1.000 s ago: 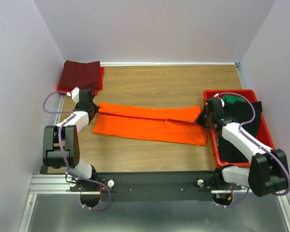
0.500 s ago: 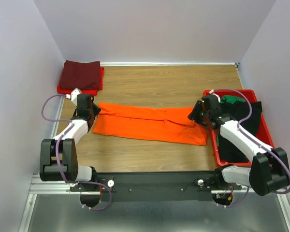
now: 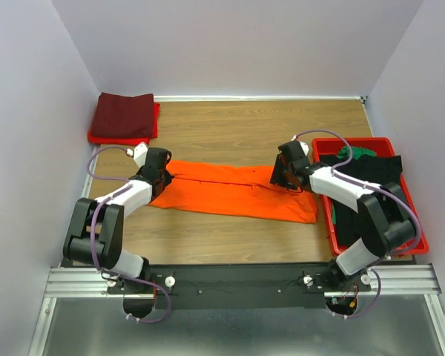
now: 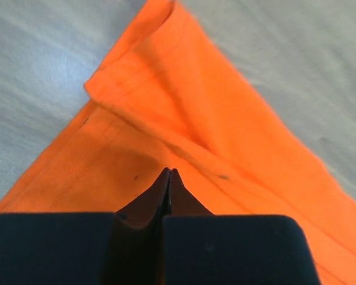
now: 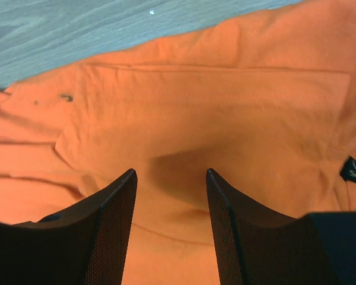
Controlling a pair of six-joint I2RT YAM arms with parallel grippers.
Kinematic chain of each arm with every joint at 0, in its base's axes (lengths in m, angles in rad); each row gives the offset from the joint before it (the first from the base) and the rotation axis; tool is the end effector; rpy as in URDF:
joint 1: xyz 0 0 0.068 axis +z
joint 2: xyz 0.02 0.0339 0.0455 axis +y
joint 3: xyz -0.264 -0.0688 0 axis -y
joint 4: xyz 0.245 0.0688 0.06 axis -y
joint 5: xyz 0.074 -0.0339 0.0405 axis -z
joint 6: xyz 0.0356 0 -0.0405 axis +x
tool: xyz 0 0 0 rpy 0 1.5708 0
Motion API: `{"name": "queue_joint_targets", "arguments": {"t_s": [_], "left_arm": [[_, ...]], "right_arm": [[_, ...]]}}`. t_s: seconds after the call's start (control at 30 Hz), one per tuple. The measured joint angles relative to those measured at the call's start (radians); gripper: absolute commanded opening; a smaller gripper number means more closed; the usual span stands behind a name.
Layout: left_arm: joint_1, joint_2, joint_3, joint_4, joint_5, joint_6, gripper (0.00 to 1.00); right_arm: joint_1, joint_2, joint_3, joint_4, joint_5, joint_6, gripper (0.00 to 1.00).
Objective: Fold and stack the t-shirts
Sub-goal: Fold the tshirt
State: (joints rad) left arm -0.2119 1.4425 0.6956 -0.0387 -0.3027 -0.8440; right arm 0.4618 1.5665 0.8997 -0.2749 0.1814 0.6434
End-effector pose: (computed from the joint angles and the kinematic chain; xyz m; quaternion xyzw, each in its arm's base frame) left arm 0.2790 -0.0492 0.1765 -0.3387 0.8502 -0.0702 0.3969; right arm 0.2828 0.1336 0.1850 0.1138 0.9406 0.0884 0.3075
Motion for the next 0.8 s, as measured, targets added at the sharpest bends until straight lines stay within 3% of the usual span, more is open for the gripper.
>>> {"name": "queue_joint_targets", "arguments": {"t_s": [0.23, 0.8], "left_arm": [[-0.005, 0.091, 0.010, -0.036, -0.010, 0.000, 0.00], [-0.006, 0.006, -0.045, -0.117, -0.001, 0.004, 0.00]], "right_arm": [[0.000, 0.135, 0.058, 0.033, 0.013, -0.002, 0.57], [0.001, 0.179, 0.098, 0.057, 0.014, -0.047, 0.58]]}}
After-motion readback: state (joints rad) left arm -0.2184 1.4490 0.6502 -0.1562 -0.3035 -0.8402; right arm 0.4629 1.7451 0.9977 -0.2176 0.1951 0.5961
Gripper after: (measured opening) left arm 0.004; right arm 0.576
